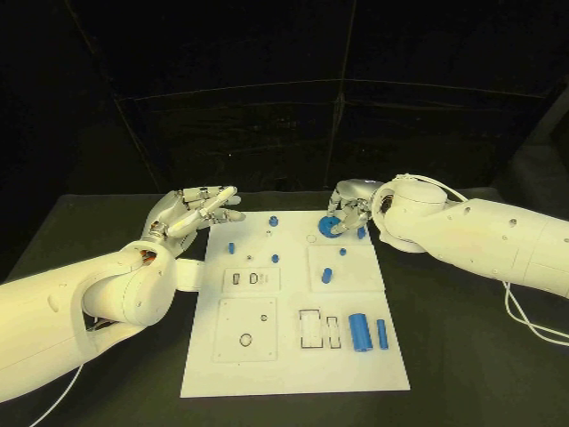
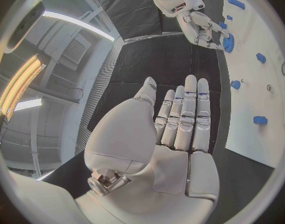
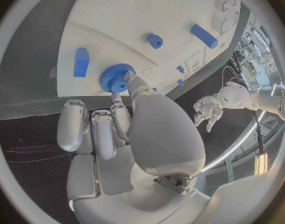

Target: Assemble the parts on the task board

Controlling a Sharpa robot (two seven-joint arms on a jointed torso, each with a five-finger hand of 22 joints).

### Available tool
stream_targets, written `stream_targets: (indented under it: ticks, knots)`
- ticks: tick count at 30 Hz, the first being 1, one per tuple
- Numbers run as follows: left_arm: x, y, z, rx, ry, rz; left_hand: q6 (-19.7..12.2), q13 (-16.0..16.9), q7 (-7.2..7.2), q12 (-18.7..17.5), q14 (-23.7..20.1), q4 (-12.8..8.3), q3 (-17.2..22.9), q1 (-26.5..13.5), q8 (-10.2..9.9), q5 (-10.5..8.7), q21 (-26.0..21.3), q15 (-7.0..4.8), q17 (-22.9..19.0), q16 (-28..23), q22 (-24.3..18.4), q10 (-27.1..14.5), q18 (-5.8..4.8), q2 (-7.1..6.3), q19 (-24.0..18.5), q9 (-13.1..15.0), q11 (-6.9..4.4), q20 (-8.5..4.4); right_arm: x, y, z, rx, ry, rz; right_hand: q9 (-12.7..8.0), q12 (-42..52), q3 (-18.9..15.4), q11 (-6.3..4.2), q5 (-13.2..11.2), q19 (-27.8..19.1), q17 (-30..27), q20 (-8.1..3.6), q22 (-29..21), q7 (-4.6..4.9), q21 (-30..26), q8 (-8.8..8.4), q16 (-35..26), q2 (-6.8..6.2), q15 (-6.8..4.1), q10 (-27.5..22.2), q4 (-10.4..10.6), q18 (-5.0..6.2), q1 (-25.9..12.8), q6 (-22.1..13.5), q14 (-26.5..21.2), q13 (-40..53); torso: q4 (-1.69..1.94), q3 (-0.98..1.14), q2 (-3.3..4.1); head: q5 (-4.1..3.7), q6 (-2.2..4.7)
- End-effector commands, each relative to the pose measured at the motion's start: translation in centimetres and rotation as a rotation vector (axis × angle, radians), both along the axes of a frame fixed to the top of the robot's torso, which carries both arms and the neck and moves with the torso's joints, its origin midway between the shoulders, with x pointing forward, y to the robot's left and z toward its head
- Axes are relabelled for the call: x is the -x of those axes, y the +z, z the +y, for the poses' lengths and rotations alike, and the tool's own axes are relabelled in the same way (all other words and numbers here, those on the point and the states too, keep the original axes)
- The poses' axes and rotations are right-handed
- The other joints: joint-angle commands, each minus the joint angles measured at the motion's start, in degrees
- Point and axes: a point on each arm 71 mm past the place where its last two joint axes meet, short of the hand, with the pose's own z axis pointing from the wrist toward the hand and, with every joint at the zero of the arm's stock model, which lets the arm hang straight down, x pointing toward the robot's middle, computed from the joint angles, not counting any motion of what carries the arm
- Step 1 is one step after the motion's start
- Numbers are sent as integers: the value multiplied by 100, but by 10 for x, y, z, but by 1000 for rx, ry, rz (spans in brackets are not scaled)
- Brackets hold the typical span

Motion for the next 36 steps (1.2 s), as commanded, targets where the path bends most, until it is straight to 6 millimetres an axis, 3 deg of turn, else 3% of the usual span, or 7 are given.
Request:
stream_targets:
  ticks: [1, 5, 17, 27, 36]
  knots:
    - [0, 1, -1, 6, -9, -7, 1, -3, 32, -21, 27, -29, -11, 9, -22, 30, -27, 26, 7, -22, -7, 3, 73, 70, 35, -9, 23, 11, 1, 5, 4, 2, 2, -73, 13, 60, 177, -31, -70, 66, 426, -15, 37, -48, 49, 55, 31, 108, -40, 55, 8, -69, -23, 140, 387, 46, 1, -3, 0, 2, -3]
    - [0, 1, -1, 6, -11, -6, 2, -3, 32, -24, 28, -32, -11, 11, -24, 30, -28, 26, 8, -23, -8, 5, 73, 71, 36, -9, 23, 11, 3, 8, 9, -19, 5, -108, -6, 70, 432, -66, -264, 84, 435, -45, 74, -85, 71, 46, 35, 93, -70, 77, 53, -76, -172, 251, 389, 71, -1, 1, 0, 0, 7]
    - [1, 2, -1, 8, -14, -6, 2, -3, 32, -24, 28, -32, -11, 11, -24, 30, -28, 26, 8, -23, -8, 5, 73, 71, 36, -9, 23, 11, 24, 23, 51, -79, 96, -248, -19, 78, 960, -81, -275, 152, 458, -70, 201, -105, 130, -31, 45, -116, -91, 121, 47, -101, -437, 349, 395, 122, 5, -2, 2, 58, 31]
    - [1, 2, -2, 9, -16, -6, 2, -3, 32, -24, 28, -32, -11, 11, -24, 30, -28, 26, 8, -23, -8, 5, 73, 71, 36, -9, 23, 11, 24, 19, 92, -75, 164, -244, -23, 73, 1079, -73, -291, 155, 453, -67, 210, -95, 135, -69, 43, -155, -86, 124, 34, -103, -487, 334, 394, 127, 9, -2, 6, 99, 19]
    - [0, 2, -4, 10, -17, -7, 2, -3, 33, -30, 28, -38, -15, 12, -29, 30, -31, 27, 10, -28, -11, 5, 73, 71, 36, -10, 23, 12, 23, 3, 115, -61, 197, -200, -24, 67, 1128, -68, -299, 157, 445, -65, 217, -87, 137, -89, 39, -177, -83, 121, 19, -104, -505, 324, 393, 125, 0, 1, 3, 132, 2]
